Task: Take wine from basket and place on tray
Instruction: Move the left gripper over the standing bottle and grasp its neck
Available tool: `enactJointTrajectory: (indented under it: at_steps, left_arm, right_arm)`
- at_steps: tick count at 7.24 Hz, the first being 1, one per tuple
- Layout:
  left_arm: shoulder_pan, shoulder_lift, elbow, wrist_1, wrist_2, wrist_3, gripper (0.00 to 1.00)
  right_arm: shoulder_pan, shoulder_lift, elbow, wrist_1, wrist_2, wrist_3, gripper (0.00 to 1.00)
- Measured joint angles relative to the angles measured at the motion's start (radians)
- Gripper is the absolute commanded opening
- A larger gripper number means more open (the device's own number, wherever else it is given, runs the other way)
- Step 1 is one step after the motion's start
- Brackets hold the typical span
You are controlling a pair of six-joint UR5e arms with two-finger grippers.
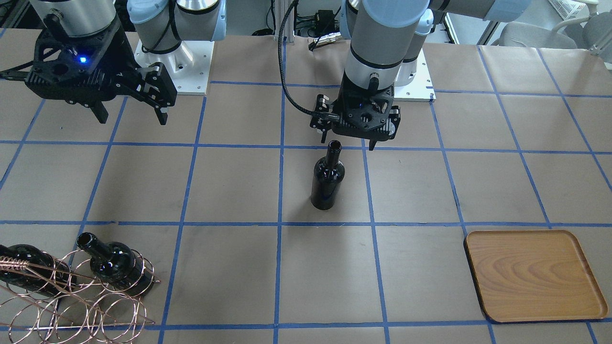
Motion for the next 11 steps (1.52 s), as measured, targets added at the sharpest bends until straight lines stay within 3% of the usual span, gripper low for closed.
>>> enactJointTrajectory:
  at_steps: [2, 4, 7, 8, 9, 10, 11]
  left_arm:
    - [-0.006, -0.023, -0.061, 0.066, -0.017, 0.008, 0.97]
    - [-0.006, -0.033, -0.08, 0.076, -0.015, 0.012, 0.79]
    - [-0.005, -0.039, -0.083, 0.069, -0.021, 0.014, 0.75]
    - [-0.005, -0.041, -0.082, 0.066, -0.021, 0.015, 0.58]
    - [-0.005, -0.042, -0.082, 0.06, -0.019, 0.016, 0.16]
    - [-0.005, -0.043, -0.082, 0.044, -0.018, 0.016, 0.0]
    - [-0.005, -0.043, -0.08, 0.024, -0.016, 0.016, 0.0]
  right_arm:
    - [0.002, 0.003, 0.007, -0.018, 0.002, -0.002, 1.0]
    - [0.002, 0.005, 0.009, -0.031, -0.001, -0.001, 1.0]
    - [0.002, 0.006, 0.009, -0.066, -0.006, 0.003, 1.0]
    - [0.002, 0.005, 0.009, -0.066, -0.006, 0.001, 1.0]
    - [0.002, 0.002, 0.009, -0.063, -0.007, 0.001, 1.0]
    - [0.002, 0.0, 0.009, -0.061, -0.007, 0.0, 1.0]
    - [0.002, -0.001, 0.009, -0.061, -0.007, 0.0, 1.0]
